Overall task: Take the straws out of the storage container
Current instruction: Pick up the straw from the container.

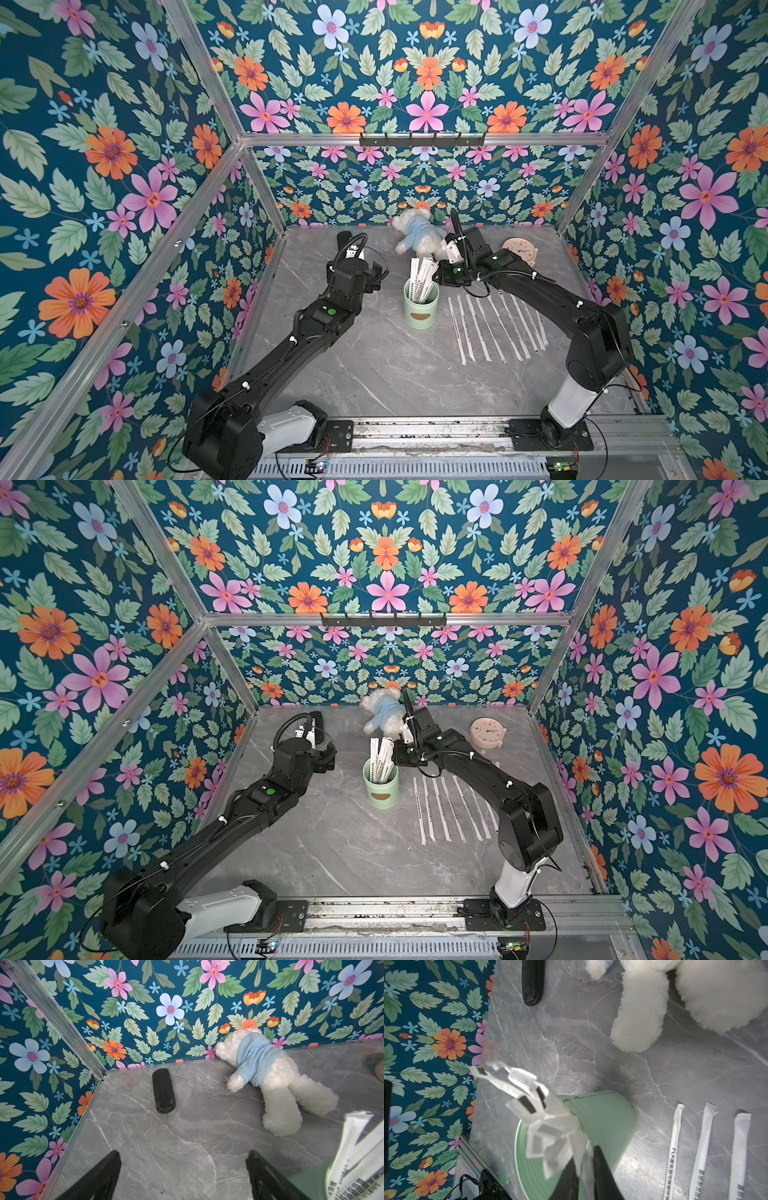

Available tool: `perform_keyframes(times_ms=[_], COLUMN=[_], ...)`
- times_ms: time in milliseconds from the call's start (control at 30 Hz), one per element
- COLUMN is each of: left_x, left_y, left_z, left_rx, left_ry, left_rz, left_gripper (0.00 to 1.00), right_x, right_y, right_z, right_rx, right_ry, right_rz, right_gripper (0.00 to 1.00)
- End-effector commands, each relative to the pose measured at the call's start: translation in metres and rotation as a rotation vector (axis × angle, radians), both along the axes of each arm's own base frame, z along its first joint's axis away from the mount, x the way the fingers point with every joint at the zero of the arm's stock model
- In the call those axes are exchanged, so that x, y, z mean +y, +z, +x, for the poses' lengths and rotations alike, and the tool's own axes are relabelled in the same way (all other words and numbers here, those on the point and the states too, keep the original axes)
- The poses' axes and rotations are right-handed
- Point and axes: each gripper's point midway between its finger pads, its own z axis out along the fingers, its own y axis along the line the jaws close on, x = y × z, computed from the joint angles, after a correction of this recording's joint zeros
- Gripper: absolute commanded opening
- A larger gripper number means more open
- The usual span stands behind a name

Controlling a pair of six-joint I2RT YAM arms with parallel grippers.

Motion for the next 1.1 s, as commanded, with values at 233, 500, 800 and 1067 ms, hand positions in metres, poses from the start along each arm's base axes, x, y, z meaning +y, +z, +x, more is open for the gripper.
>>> perform_keyframes(times_ms=[233,500,800,1067], left_x=[0.0,-0.001,-0.001,-0.001], left_y=[0.01,0.01,0.01,0.009], left_z=[0.001,0.001,0.001,0.001], left_rx=[-0.027,-0.027,-0.027,-0.025], left_ry=[0.002,0.0,-0.002,0.001], left_rz=[-0.01,-0.012,-0.014,-0.011], left_gripper=[0.96,0.96,0.96,0.96], right_x=[-0.003,-0.008,-0.018,-0.017], right_y=[0.015,0.026,0.041,0.041], right_z=[-0.009,-0.021,-0.029,-0.022], right_rx=[-0.012,0.0,-0.016,-0.032], right_ry=[0.018,0.057,0.099,0.116], right_rz=[0.003,-0.023,-0.094,-0.125], right_gripper=[0.12,0.1,0.09,0.08])
